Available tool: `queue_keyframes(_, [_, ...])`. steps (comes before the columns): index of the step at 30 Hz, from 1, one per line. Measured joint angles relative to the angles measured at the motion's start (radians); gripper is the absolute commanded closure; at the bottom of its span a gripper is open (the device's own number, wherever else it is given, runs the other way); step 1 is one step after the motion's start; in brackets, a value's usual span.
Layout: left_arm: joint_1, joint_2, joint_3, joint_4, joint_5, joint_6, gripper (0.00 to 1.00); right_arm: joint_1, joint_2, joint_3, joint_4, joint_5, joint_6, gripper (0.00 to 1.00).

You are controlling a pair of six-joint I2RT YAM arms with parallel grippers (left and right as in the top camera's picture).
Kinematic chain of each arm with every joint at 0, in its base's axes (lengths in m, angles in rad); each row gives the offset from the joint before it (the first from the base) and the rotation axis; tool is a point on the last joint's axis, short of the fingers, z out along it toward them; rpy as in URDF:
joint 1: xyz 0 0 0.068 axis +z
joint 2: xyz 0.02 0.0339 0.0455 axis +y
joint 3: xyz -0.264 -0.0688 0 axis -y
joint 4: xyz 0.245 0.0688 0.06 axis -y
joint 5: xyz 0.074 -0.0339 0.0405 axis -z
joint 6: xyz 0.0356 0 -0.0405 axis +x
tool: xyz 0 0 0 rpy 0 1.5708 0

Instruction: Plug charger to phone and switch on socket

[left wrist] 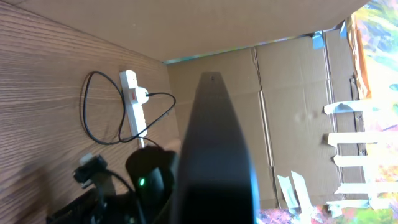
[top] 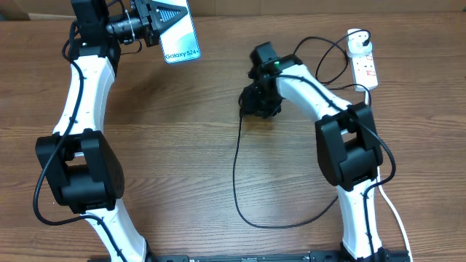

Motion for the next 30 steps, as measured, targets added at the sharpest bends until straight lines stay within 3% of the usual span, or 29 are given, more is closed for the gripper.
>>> queue_keyframes(8, [0.000,0.000,0.000,0.000,0.004,0.000,0.96,0.116,-0.003,0.000,0.031,0.147,0.107,0.51])
queue_keyframes(18, [0.000,0.000,0.000,0.000,0.025,0.003,0.96,0.126,-0.003,-0.004,0.021,0.203,0.158,0.58])
queue_keyframes(26, [0.000,0.000,0.000,0.000,0.026,0.003,0.96,0.124,-0.012,-0.031,0.046,0.214,0.174,0.88])
queue_keyframes(30, [0.000,0.000,0.000,0.000,0.028,0.003,0.96,0.116,-0.024,-0.064,0.092,0.196,0.178,0.96])
